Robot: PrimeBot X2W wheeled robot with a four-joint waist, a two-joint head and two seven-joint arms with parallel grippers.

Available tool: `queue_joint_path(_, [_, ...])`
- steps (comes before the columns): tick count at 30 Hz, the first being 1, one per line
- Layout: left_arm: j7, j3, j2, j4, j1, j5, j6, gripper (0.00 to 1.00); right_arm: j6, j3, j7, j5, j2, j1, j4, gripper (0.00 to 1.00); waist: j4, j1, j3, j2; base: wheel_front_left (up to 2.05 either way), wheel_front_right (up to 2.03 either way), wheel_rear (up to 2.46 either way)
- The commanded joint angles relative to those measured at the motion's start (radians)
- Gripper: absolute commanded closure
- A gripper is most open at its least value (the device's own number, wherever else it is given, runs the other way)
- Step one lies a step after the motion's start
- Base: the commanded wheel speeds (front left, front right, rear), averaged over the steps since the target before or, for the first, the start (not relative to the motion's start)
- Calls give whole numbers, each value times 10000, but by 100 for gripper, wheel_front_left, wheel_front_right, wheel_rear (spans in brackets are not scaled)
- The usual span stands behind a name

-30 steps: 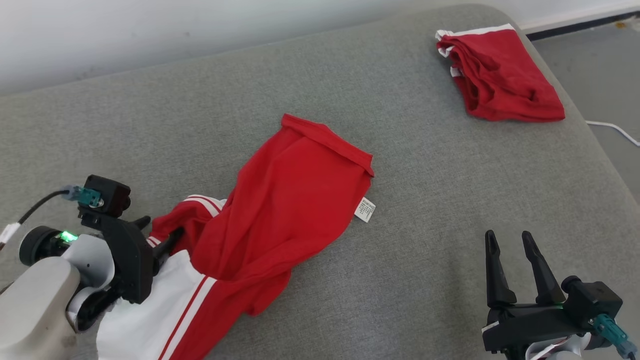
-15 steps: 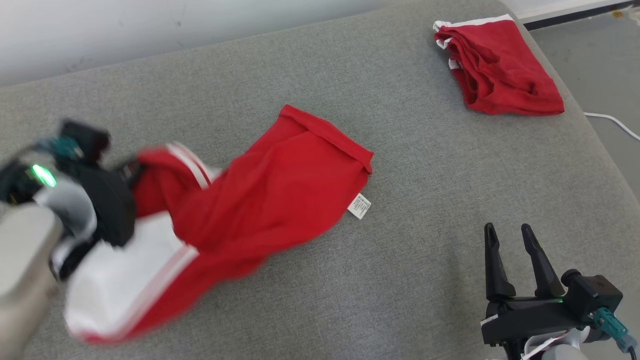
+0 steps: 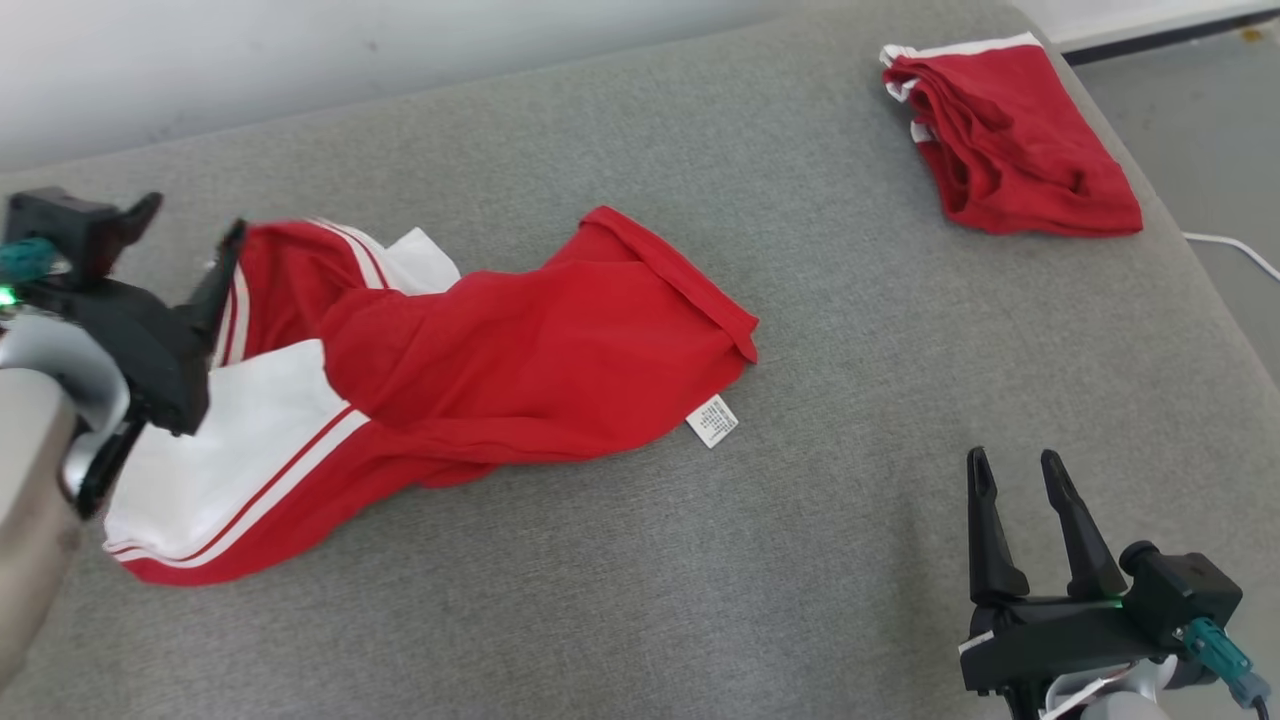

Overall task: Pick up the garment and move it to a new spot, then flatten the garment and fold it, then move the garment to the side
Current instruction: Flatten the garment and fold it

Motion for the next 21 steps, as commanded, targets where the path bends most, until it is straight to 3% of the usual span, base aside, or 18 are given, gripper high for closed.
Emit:
queue_joint_path(1, [-198,163,84,175,38,-255,-52,0,-26,-49,-6,-42,-3,142,43,0,208,-1,-178,-1,0,0,0])
queue_joint_path(5, [-268,367,275,256,302,-737,-131,0,-26,-88,-6,-49,-15,274,76,0,499,-1,-350,-1,0,0,0])
queue_joint_path(11, [990,184,460,-19,1008,-1802,-228,0,-26,12,-6,38,-104,217,128,0,810,-1,-393,-1,0,0,0])
queue_joint_path(21, [2600,-214,566,-197,1477,-2766,-223,0,-26,195,-6,39,-143,-3,156,0,593,-1,-94,-1,0,0,0])
